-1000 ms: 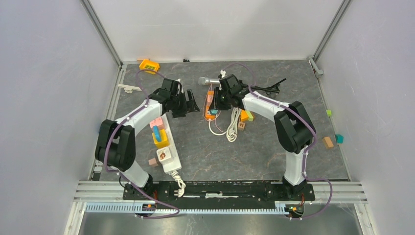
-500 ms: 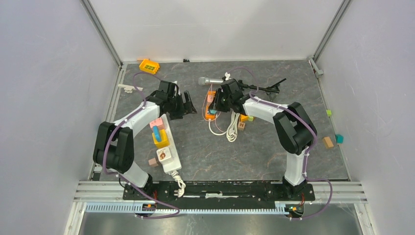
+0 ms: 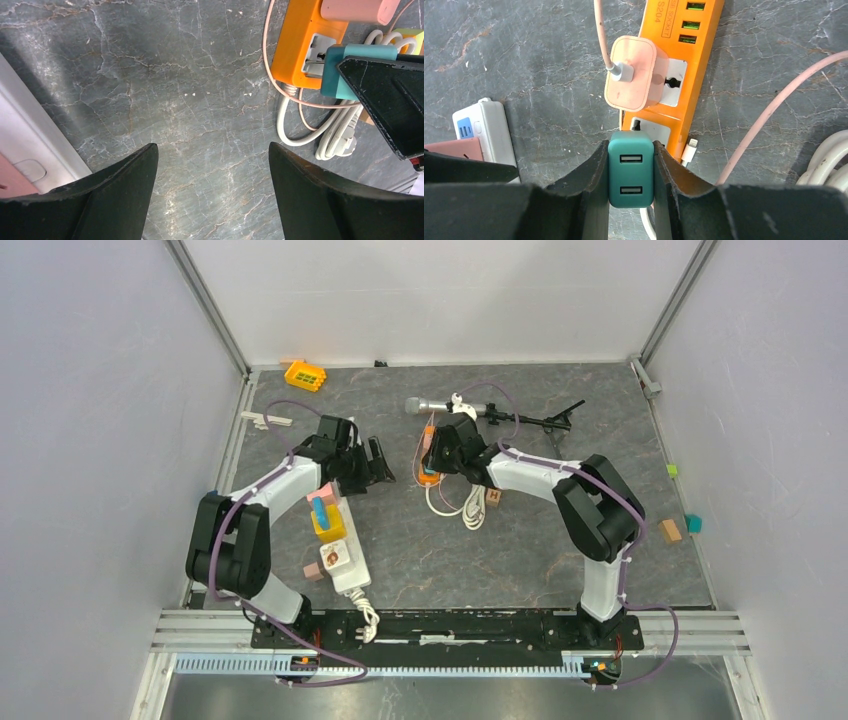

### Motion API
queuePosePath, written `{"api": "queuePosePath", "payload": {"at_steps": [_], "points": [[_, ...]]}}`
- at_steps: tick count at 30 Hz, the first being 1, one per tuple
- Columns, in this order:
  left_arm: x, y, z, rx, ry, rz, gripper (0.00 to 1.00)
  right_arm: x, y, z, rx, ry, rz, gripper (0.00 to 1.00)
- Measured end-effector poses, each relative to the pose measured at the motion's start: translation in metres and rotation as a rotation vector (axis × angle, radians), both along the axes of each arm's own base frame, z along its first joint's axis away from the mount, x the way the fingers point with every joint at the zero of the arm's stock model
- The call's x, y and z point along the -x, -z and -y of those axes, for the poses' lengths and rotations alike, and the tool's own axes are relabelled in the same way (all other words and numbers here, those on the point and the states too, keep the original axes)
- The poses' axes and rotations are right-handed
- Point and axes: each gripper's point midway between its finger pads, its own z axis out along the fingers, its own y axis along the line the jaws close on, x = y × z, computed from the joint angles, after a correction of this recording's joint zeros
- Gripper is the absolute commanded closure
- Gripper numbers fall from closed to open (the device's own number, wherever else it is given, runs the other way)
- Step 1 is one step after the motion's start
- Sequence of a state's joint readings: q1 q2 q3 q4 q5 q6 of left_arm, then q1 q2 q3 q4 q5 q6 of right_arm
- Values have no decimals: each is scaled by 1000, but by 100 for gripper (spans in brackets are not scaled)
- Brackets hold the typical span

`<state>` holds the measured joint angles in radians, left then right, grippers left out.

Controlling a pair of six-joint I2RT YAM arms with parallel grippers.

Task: Insert the plug
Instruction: Insert the plug into the socket.

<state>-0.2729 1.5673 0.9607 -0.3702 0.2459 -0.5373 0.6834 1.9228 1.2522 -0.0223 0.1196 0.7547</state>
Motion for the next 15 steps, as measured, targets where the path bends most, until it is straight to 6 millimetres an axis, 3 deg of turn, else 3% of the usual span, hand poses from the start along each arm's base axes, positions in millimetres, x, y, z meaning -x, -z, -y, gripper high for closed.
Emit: {"api": "queuePosePath", "payload": {"at_steps": [15], "points": [[15,2,-3,21,5,-6,13,-9,-4,9,49,96,81,100]]}}
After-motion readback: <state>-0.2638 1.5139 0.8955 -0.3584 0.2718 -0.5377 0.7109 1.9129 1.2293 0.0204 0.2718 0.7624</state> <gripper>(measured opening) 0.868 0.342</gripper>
